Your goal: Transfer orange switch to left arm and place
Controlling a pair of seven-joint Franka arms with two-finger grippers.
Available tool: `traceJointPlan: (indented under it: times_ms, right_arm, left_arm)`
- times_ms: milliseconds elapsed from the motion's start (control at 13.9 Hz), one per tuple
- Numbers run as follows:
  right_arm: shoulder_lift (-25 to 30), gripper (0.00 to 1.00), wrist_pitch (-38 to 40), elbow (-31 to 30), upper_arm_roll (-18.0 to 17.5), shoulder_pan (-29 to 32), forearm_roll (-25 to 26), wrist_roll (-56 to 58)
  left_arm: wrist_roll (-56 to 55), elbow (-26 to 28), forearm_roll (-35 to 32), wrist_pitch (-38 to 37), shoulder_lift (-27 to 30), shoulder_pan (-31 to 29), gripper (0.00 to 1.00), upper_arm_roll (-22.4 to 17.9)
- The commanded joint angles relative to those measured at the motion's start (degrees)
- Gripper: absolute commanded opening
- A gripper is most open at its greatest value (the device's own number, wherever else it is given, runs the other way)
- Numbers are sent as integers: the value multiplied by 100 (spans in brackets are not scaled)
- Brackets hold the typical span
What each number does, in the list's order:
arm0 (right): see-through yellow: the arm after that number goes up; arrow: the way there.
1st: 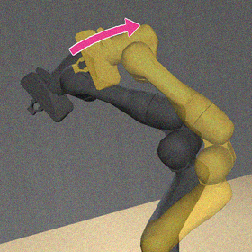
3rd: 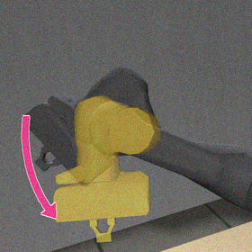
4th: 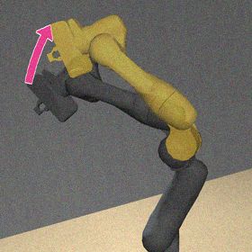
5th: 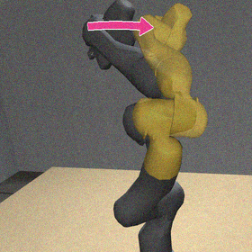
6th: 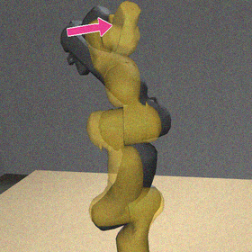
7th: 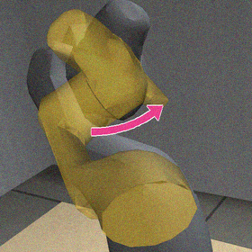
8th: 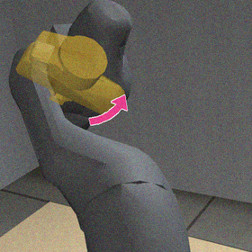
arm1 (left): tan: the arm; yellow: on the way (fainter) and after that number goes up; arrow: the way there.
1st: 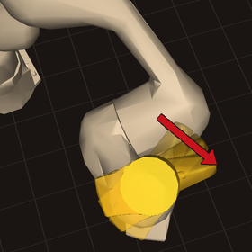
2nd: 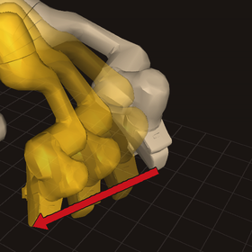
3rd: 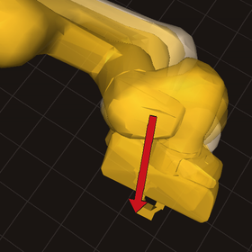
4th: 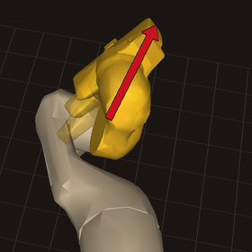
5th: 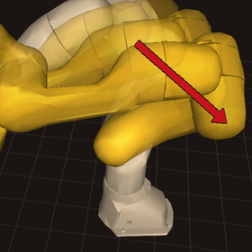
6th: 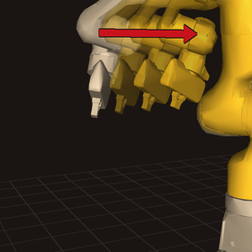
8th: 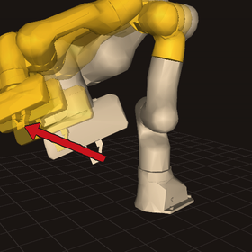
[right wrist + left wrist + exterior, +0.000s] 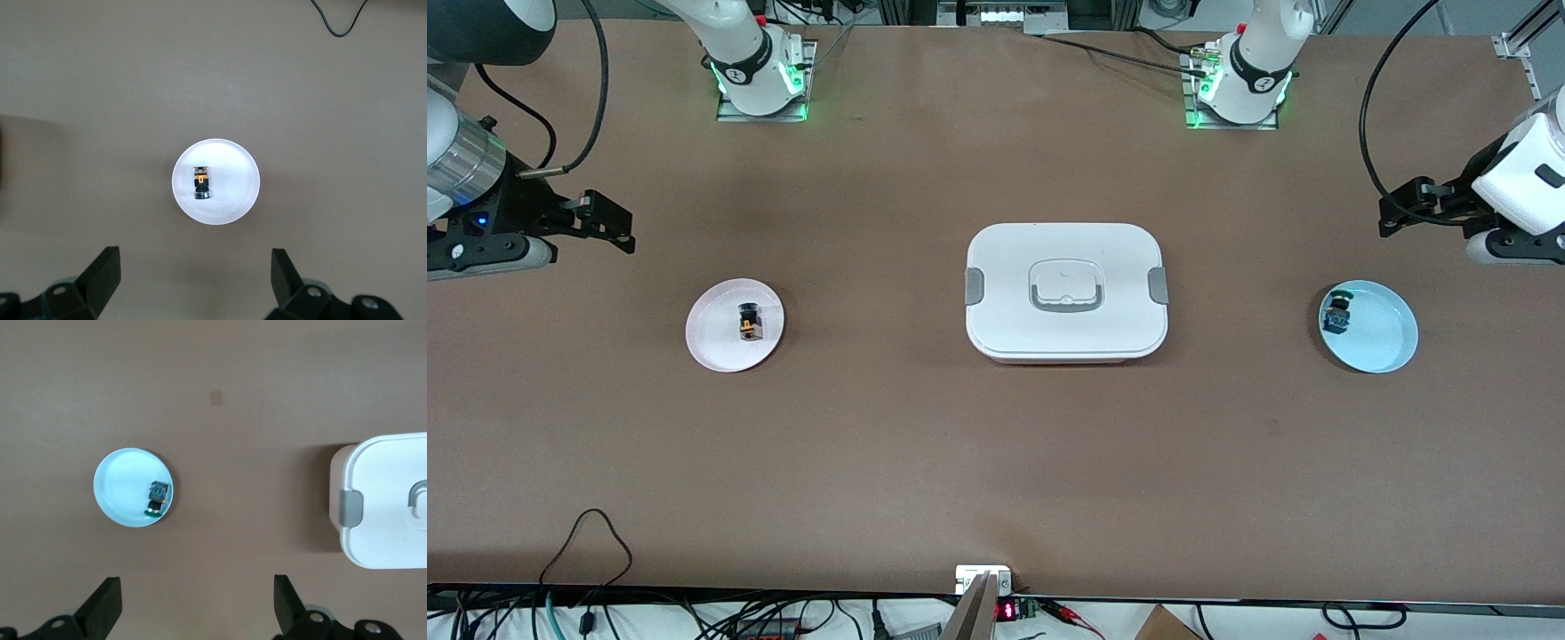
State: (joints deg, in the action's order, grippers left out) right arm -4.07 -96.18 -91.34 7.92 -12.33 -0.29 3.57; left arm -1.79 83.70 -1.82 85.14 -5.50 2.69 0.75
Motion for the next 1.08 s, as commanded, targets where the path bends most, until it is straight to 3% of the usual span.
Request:
traceJointPlan:
  times_ms: [0,1008]
  right_arm:
    - [38,100,47,-6,-1,-6,-15,38]
    - [-68,100,56,117,-1,29,37,100]
  left_arm:
    - [65,548,146,352,408,-119,100,92]
    - [65,481,155,292,348,-128,100,75]
